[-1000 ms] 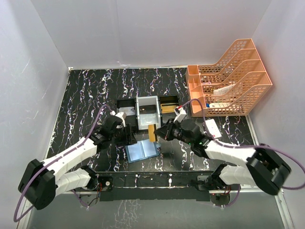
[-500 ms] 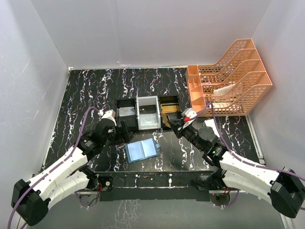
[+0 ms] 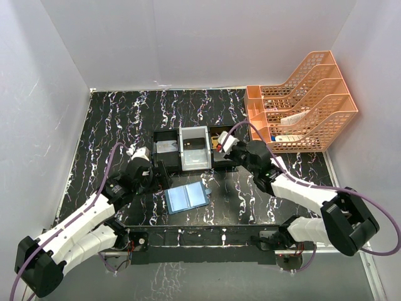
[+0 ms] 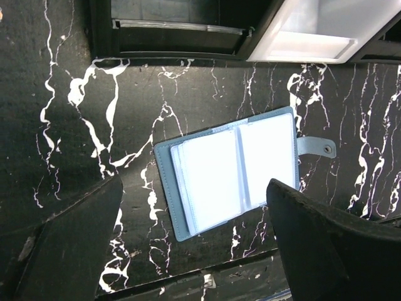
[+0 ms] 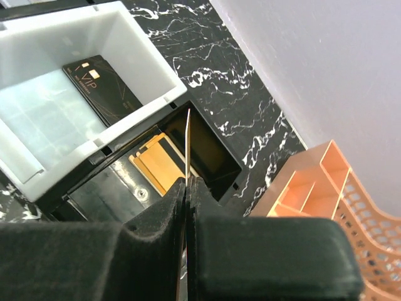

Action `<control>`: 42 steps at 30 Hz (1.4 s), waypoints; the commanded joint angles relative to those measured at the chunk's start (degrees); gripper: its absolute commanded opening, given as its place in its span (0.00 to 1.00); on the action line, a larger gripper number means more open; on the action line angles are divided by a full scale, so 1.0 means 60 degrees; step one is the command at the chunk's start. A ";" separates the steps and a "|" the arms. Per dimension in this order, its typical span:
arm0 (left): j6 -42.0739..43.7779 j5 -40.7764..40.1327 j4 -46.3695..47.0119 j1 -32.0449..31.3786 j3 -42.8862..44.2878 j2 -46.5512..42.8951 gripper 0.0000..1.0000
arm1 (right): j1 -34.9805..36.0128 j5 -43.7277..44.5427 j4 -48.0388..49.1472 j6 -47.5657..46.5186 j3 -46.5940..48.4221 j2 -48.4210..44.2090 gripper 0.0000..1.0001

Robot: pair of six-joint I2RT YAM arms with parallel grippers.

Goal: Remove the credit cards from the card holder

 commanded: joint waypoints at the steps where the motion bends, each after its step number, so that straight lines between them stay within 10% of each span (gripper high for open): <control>1: 0.0010 -0.0373 -0.0503 -0.0009 0.0198 -0.0121 0.99 | -0.0164 -0.1048 0.1359 -0.2236 0.0312 0.0367 0.00; 42: 0.0032 -0.0309 -0.0834 -0.0008 0.0038 -0.0159 0.99 | -0.1652 -0.3563 -0.1413 -0.4443 0.3468 0.4428 0.00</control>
